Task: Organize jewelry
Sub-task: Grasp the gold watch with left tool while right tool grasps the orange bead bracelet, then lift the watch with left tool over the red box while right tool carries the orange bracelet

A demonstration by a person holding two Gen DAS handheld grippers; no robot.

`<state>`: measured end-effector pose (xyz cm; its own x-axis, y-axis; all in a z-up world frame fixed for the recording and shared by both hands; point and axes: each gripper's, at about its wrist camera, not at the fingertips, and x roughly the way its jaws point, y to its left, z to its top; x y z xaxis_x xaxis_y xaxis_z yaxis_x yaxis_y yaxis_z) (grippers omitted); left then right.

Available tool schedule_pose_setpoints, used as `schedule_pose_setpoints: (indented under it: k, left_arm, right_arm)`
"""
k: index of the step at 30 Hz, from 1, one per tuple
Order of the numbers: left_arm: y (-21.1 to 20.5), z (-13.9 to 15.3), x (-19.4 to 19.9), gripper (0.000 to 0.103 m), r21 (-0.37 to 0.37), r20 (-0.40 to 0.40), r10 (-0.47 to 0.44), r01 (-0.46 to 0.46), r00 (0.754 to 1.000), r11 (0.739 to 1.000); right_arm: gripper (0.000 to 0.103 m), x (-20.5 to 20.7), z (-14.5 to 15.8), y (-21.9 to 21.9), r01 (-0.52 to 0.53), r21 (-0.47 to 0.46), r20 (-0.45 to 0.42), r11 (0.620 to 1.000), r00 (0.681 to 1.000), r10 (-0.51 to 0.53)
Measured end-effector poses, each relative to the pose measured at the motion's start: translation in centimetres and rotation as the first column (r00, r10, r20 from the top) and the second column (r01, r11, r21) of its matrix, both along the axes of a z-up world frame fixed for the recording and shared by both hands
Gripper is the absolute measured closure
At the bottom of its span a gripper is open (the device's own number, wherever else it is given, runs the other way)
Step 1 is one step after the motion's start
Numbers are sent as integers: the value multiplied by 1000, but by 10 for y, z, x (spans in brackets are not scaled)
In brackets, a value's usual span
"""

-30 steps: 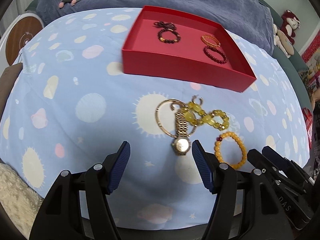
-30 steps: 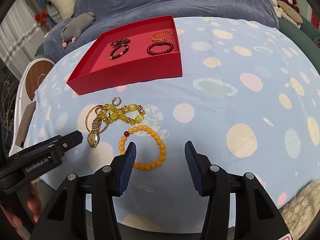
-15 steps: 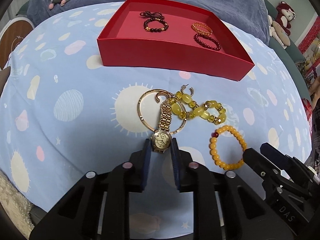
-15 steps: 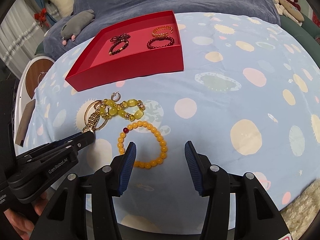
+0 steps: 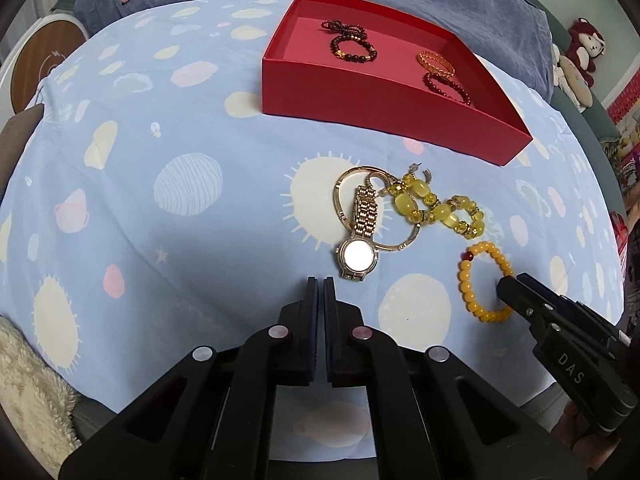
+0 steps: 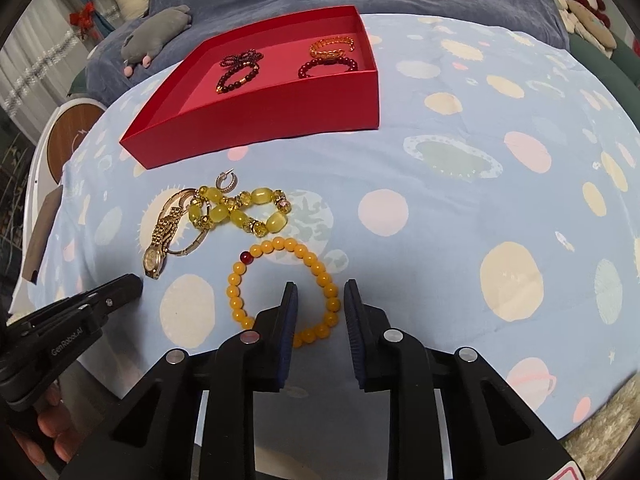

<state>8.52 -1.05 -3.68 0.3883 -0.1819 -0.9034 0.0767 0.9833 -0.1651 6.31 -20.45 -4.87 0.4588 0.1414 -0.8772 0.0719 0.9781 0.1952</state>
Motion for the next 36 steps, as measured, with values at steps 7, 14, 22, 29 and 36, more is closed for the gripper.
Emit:
schedule_pose_setpoints:
  k: [7,14,22,29,36]
  left_arm:
    - [-5,3,-1,76,-33,-1,-12,12,1000,999]
    - [-18,2,12,63,-14,22,-12,12,1000,1000]
    - [-24,2,17,80,-6,34,-35,35,999,999]
    - [-17,17,11,80,-36,44,-22,24,999,999]
    - [-4,41,3,80,-63,58,-16,19,998,998]
  right_arm:
    - [96,-5,-1,5,-28,-17,9,999,1000,28]
    - [96,-6,-2,3,-21,-1,2,1000,1000,21]
    - [96,-5,-2,0,-13,16,-5,1000,1000,13]
    - [96,-11,14,0,-13,28,26,1000,1000,12]
    - [96,-15,41,2,-18,40,77,999,997,15]
